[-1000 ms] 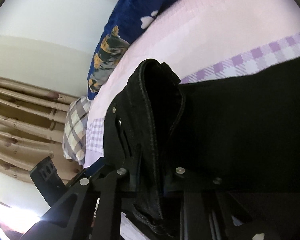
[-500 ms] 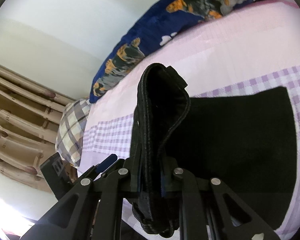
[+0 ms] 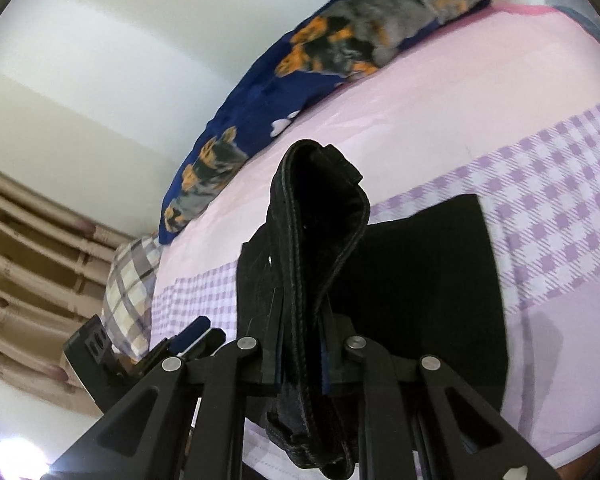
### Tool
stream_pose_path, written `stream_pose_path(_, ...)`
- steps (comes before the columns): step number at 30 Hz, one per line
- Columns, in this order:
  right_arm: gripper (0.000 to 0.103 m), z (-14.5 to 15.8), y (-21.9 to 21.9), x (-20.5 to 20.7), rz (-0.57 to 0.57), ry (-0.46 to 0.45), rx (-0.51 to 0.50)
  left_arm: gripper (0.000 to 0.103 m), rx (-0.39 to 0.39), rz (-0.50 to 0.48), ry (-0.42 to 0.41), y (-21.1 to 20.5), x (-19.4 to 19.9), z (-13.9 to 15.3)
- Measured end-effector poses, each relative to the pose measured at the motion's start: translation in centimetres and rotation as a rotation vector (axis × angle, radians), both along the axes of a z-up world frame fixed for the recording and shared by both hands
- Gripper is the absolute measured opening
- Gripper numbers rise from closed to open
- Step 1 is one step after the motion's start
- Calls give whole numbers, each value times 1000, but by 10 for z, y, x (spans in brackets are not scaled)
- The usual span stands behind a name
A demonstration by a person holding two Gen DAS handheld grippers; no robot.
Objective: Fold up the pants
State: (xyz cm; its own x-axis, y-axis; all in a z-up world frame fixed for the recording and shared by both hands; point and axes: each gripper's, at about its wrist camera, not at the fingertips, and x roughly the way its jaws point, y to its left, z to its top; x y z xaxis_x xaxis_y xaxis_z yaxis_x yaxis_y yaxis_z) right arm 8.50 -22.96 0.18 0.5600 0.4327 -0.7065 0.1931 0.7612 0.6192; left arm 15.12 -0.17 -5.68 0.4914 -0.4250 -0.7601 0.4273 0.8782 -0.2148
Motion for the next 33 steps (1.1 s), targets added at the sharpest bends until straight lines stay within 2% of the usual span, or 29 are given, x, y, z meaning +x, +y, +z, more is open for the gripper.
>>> stream_pose_path(7, 13, -38, -30, -12, -50, 53, -23, 53, 77, -95, 65, -27, -7, -31)
stream_pose_path(12, 14, -72, -43, -18, -75, 105, -21, 53, 137, -127, 53, -34, -14, -48)
stream_pose_path(13, 17, -73, -45, -19, -85, 106, -3, 53, 141, -128, 46, -34, -15, -48)
stream_pose_path(14, 25, -73, -45, -20, -90, 110, -1, 53, 145, -130, 47, -34, -15, -48)
stream_pose_path(16, 30, -68, -47, -22, -103, 128, -17, 53, 148, -132, 59, -35, -12, -48)
stream_pose_path(20, 38, -50, -54, -41, -147, 102, -12, 53, 139, -131, 68, -33, -10, -48)
stream_pose_path(28, 37, -45, -56, -77, -170, 127, 63, 54, 122, -124, 77, -28, -8, -44)
stream_pose_path(31, 20, -46, -49, -72, -174, 123, 60, 54, 126, -123, 81, -28, -10, -41)
stream_pose_path(33, 14, -37, -42, -70, -169, 104, 8, 54, 125, -122, 89, -27, -11, -39)
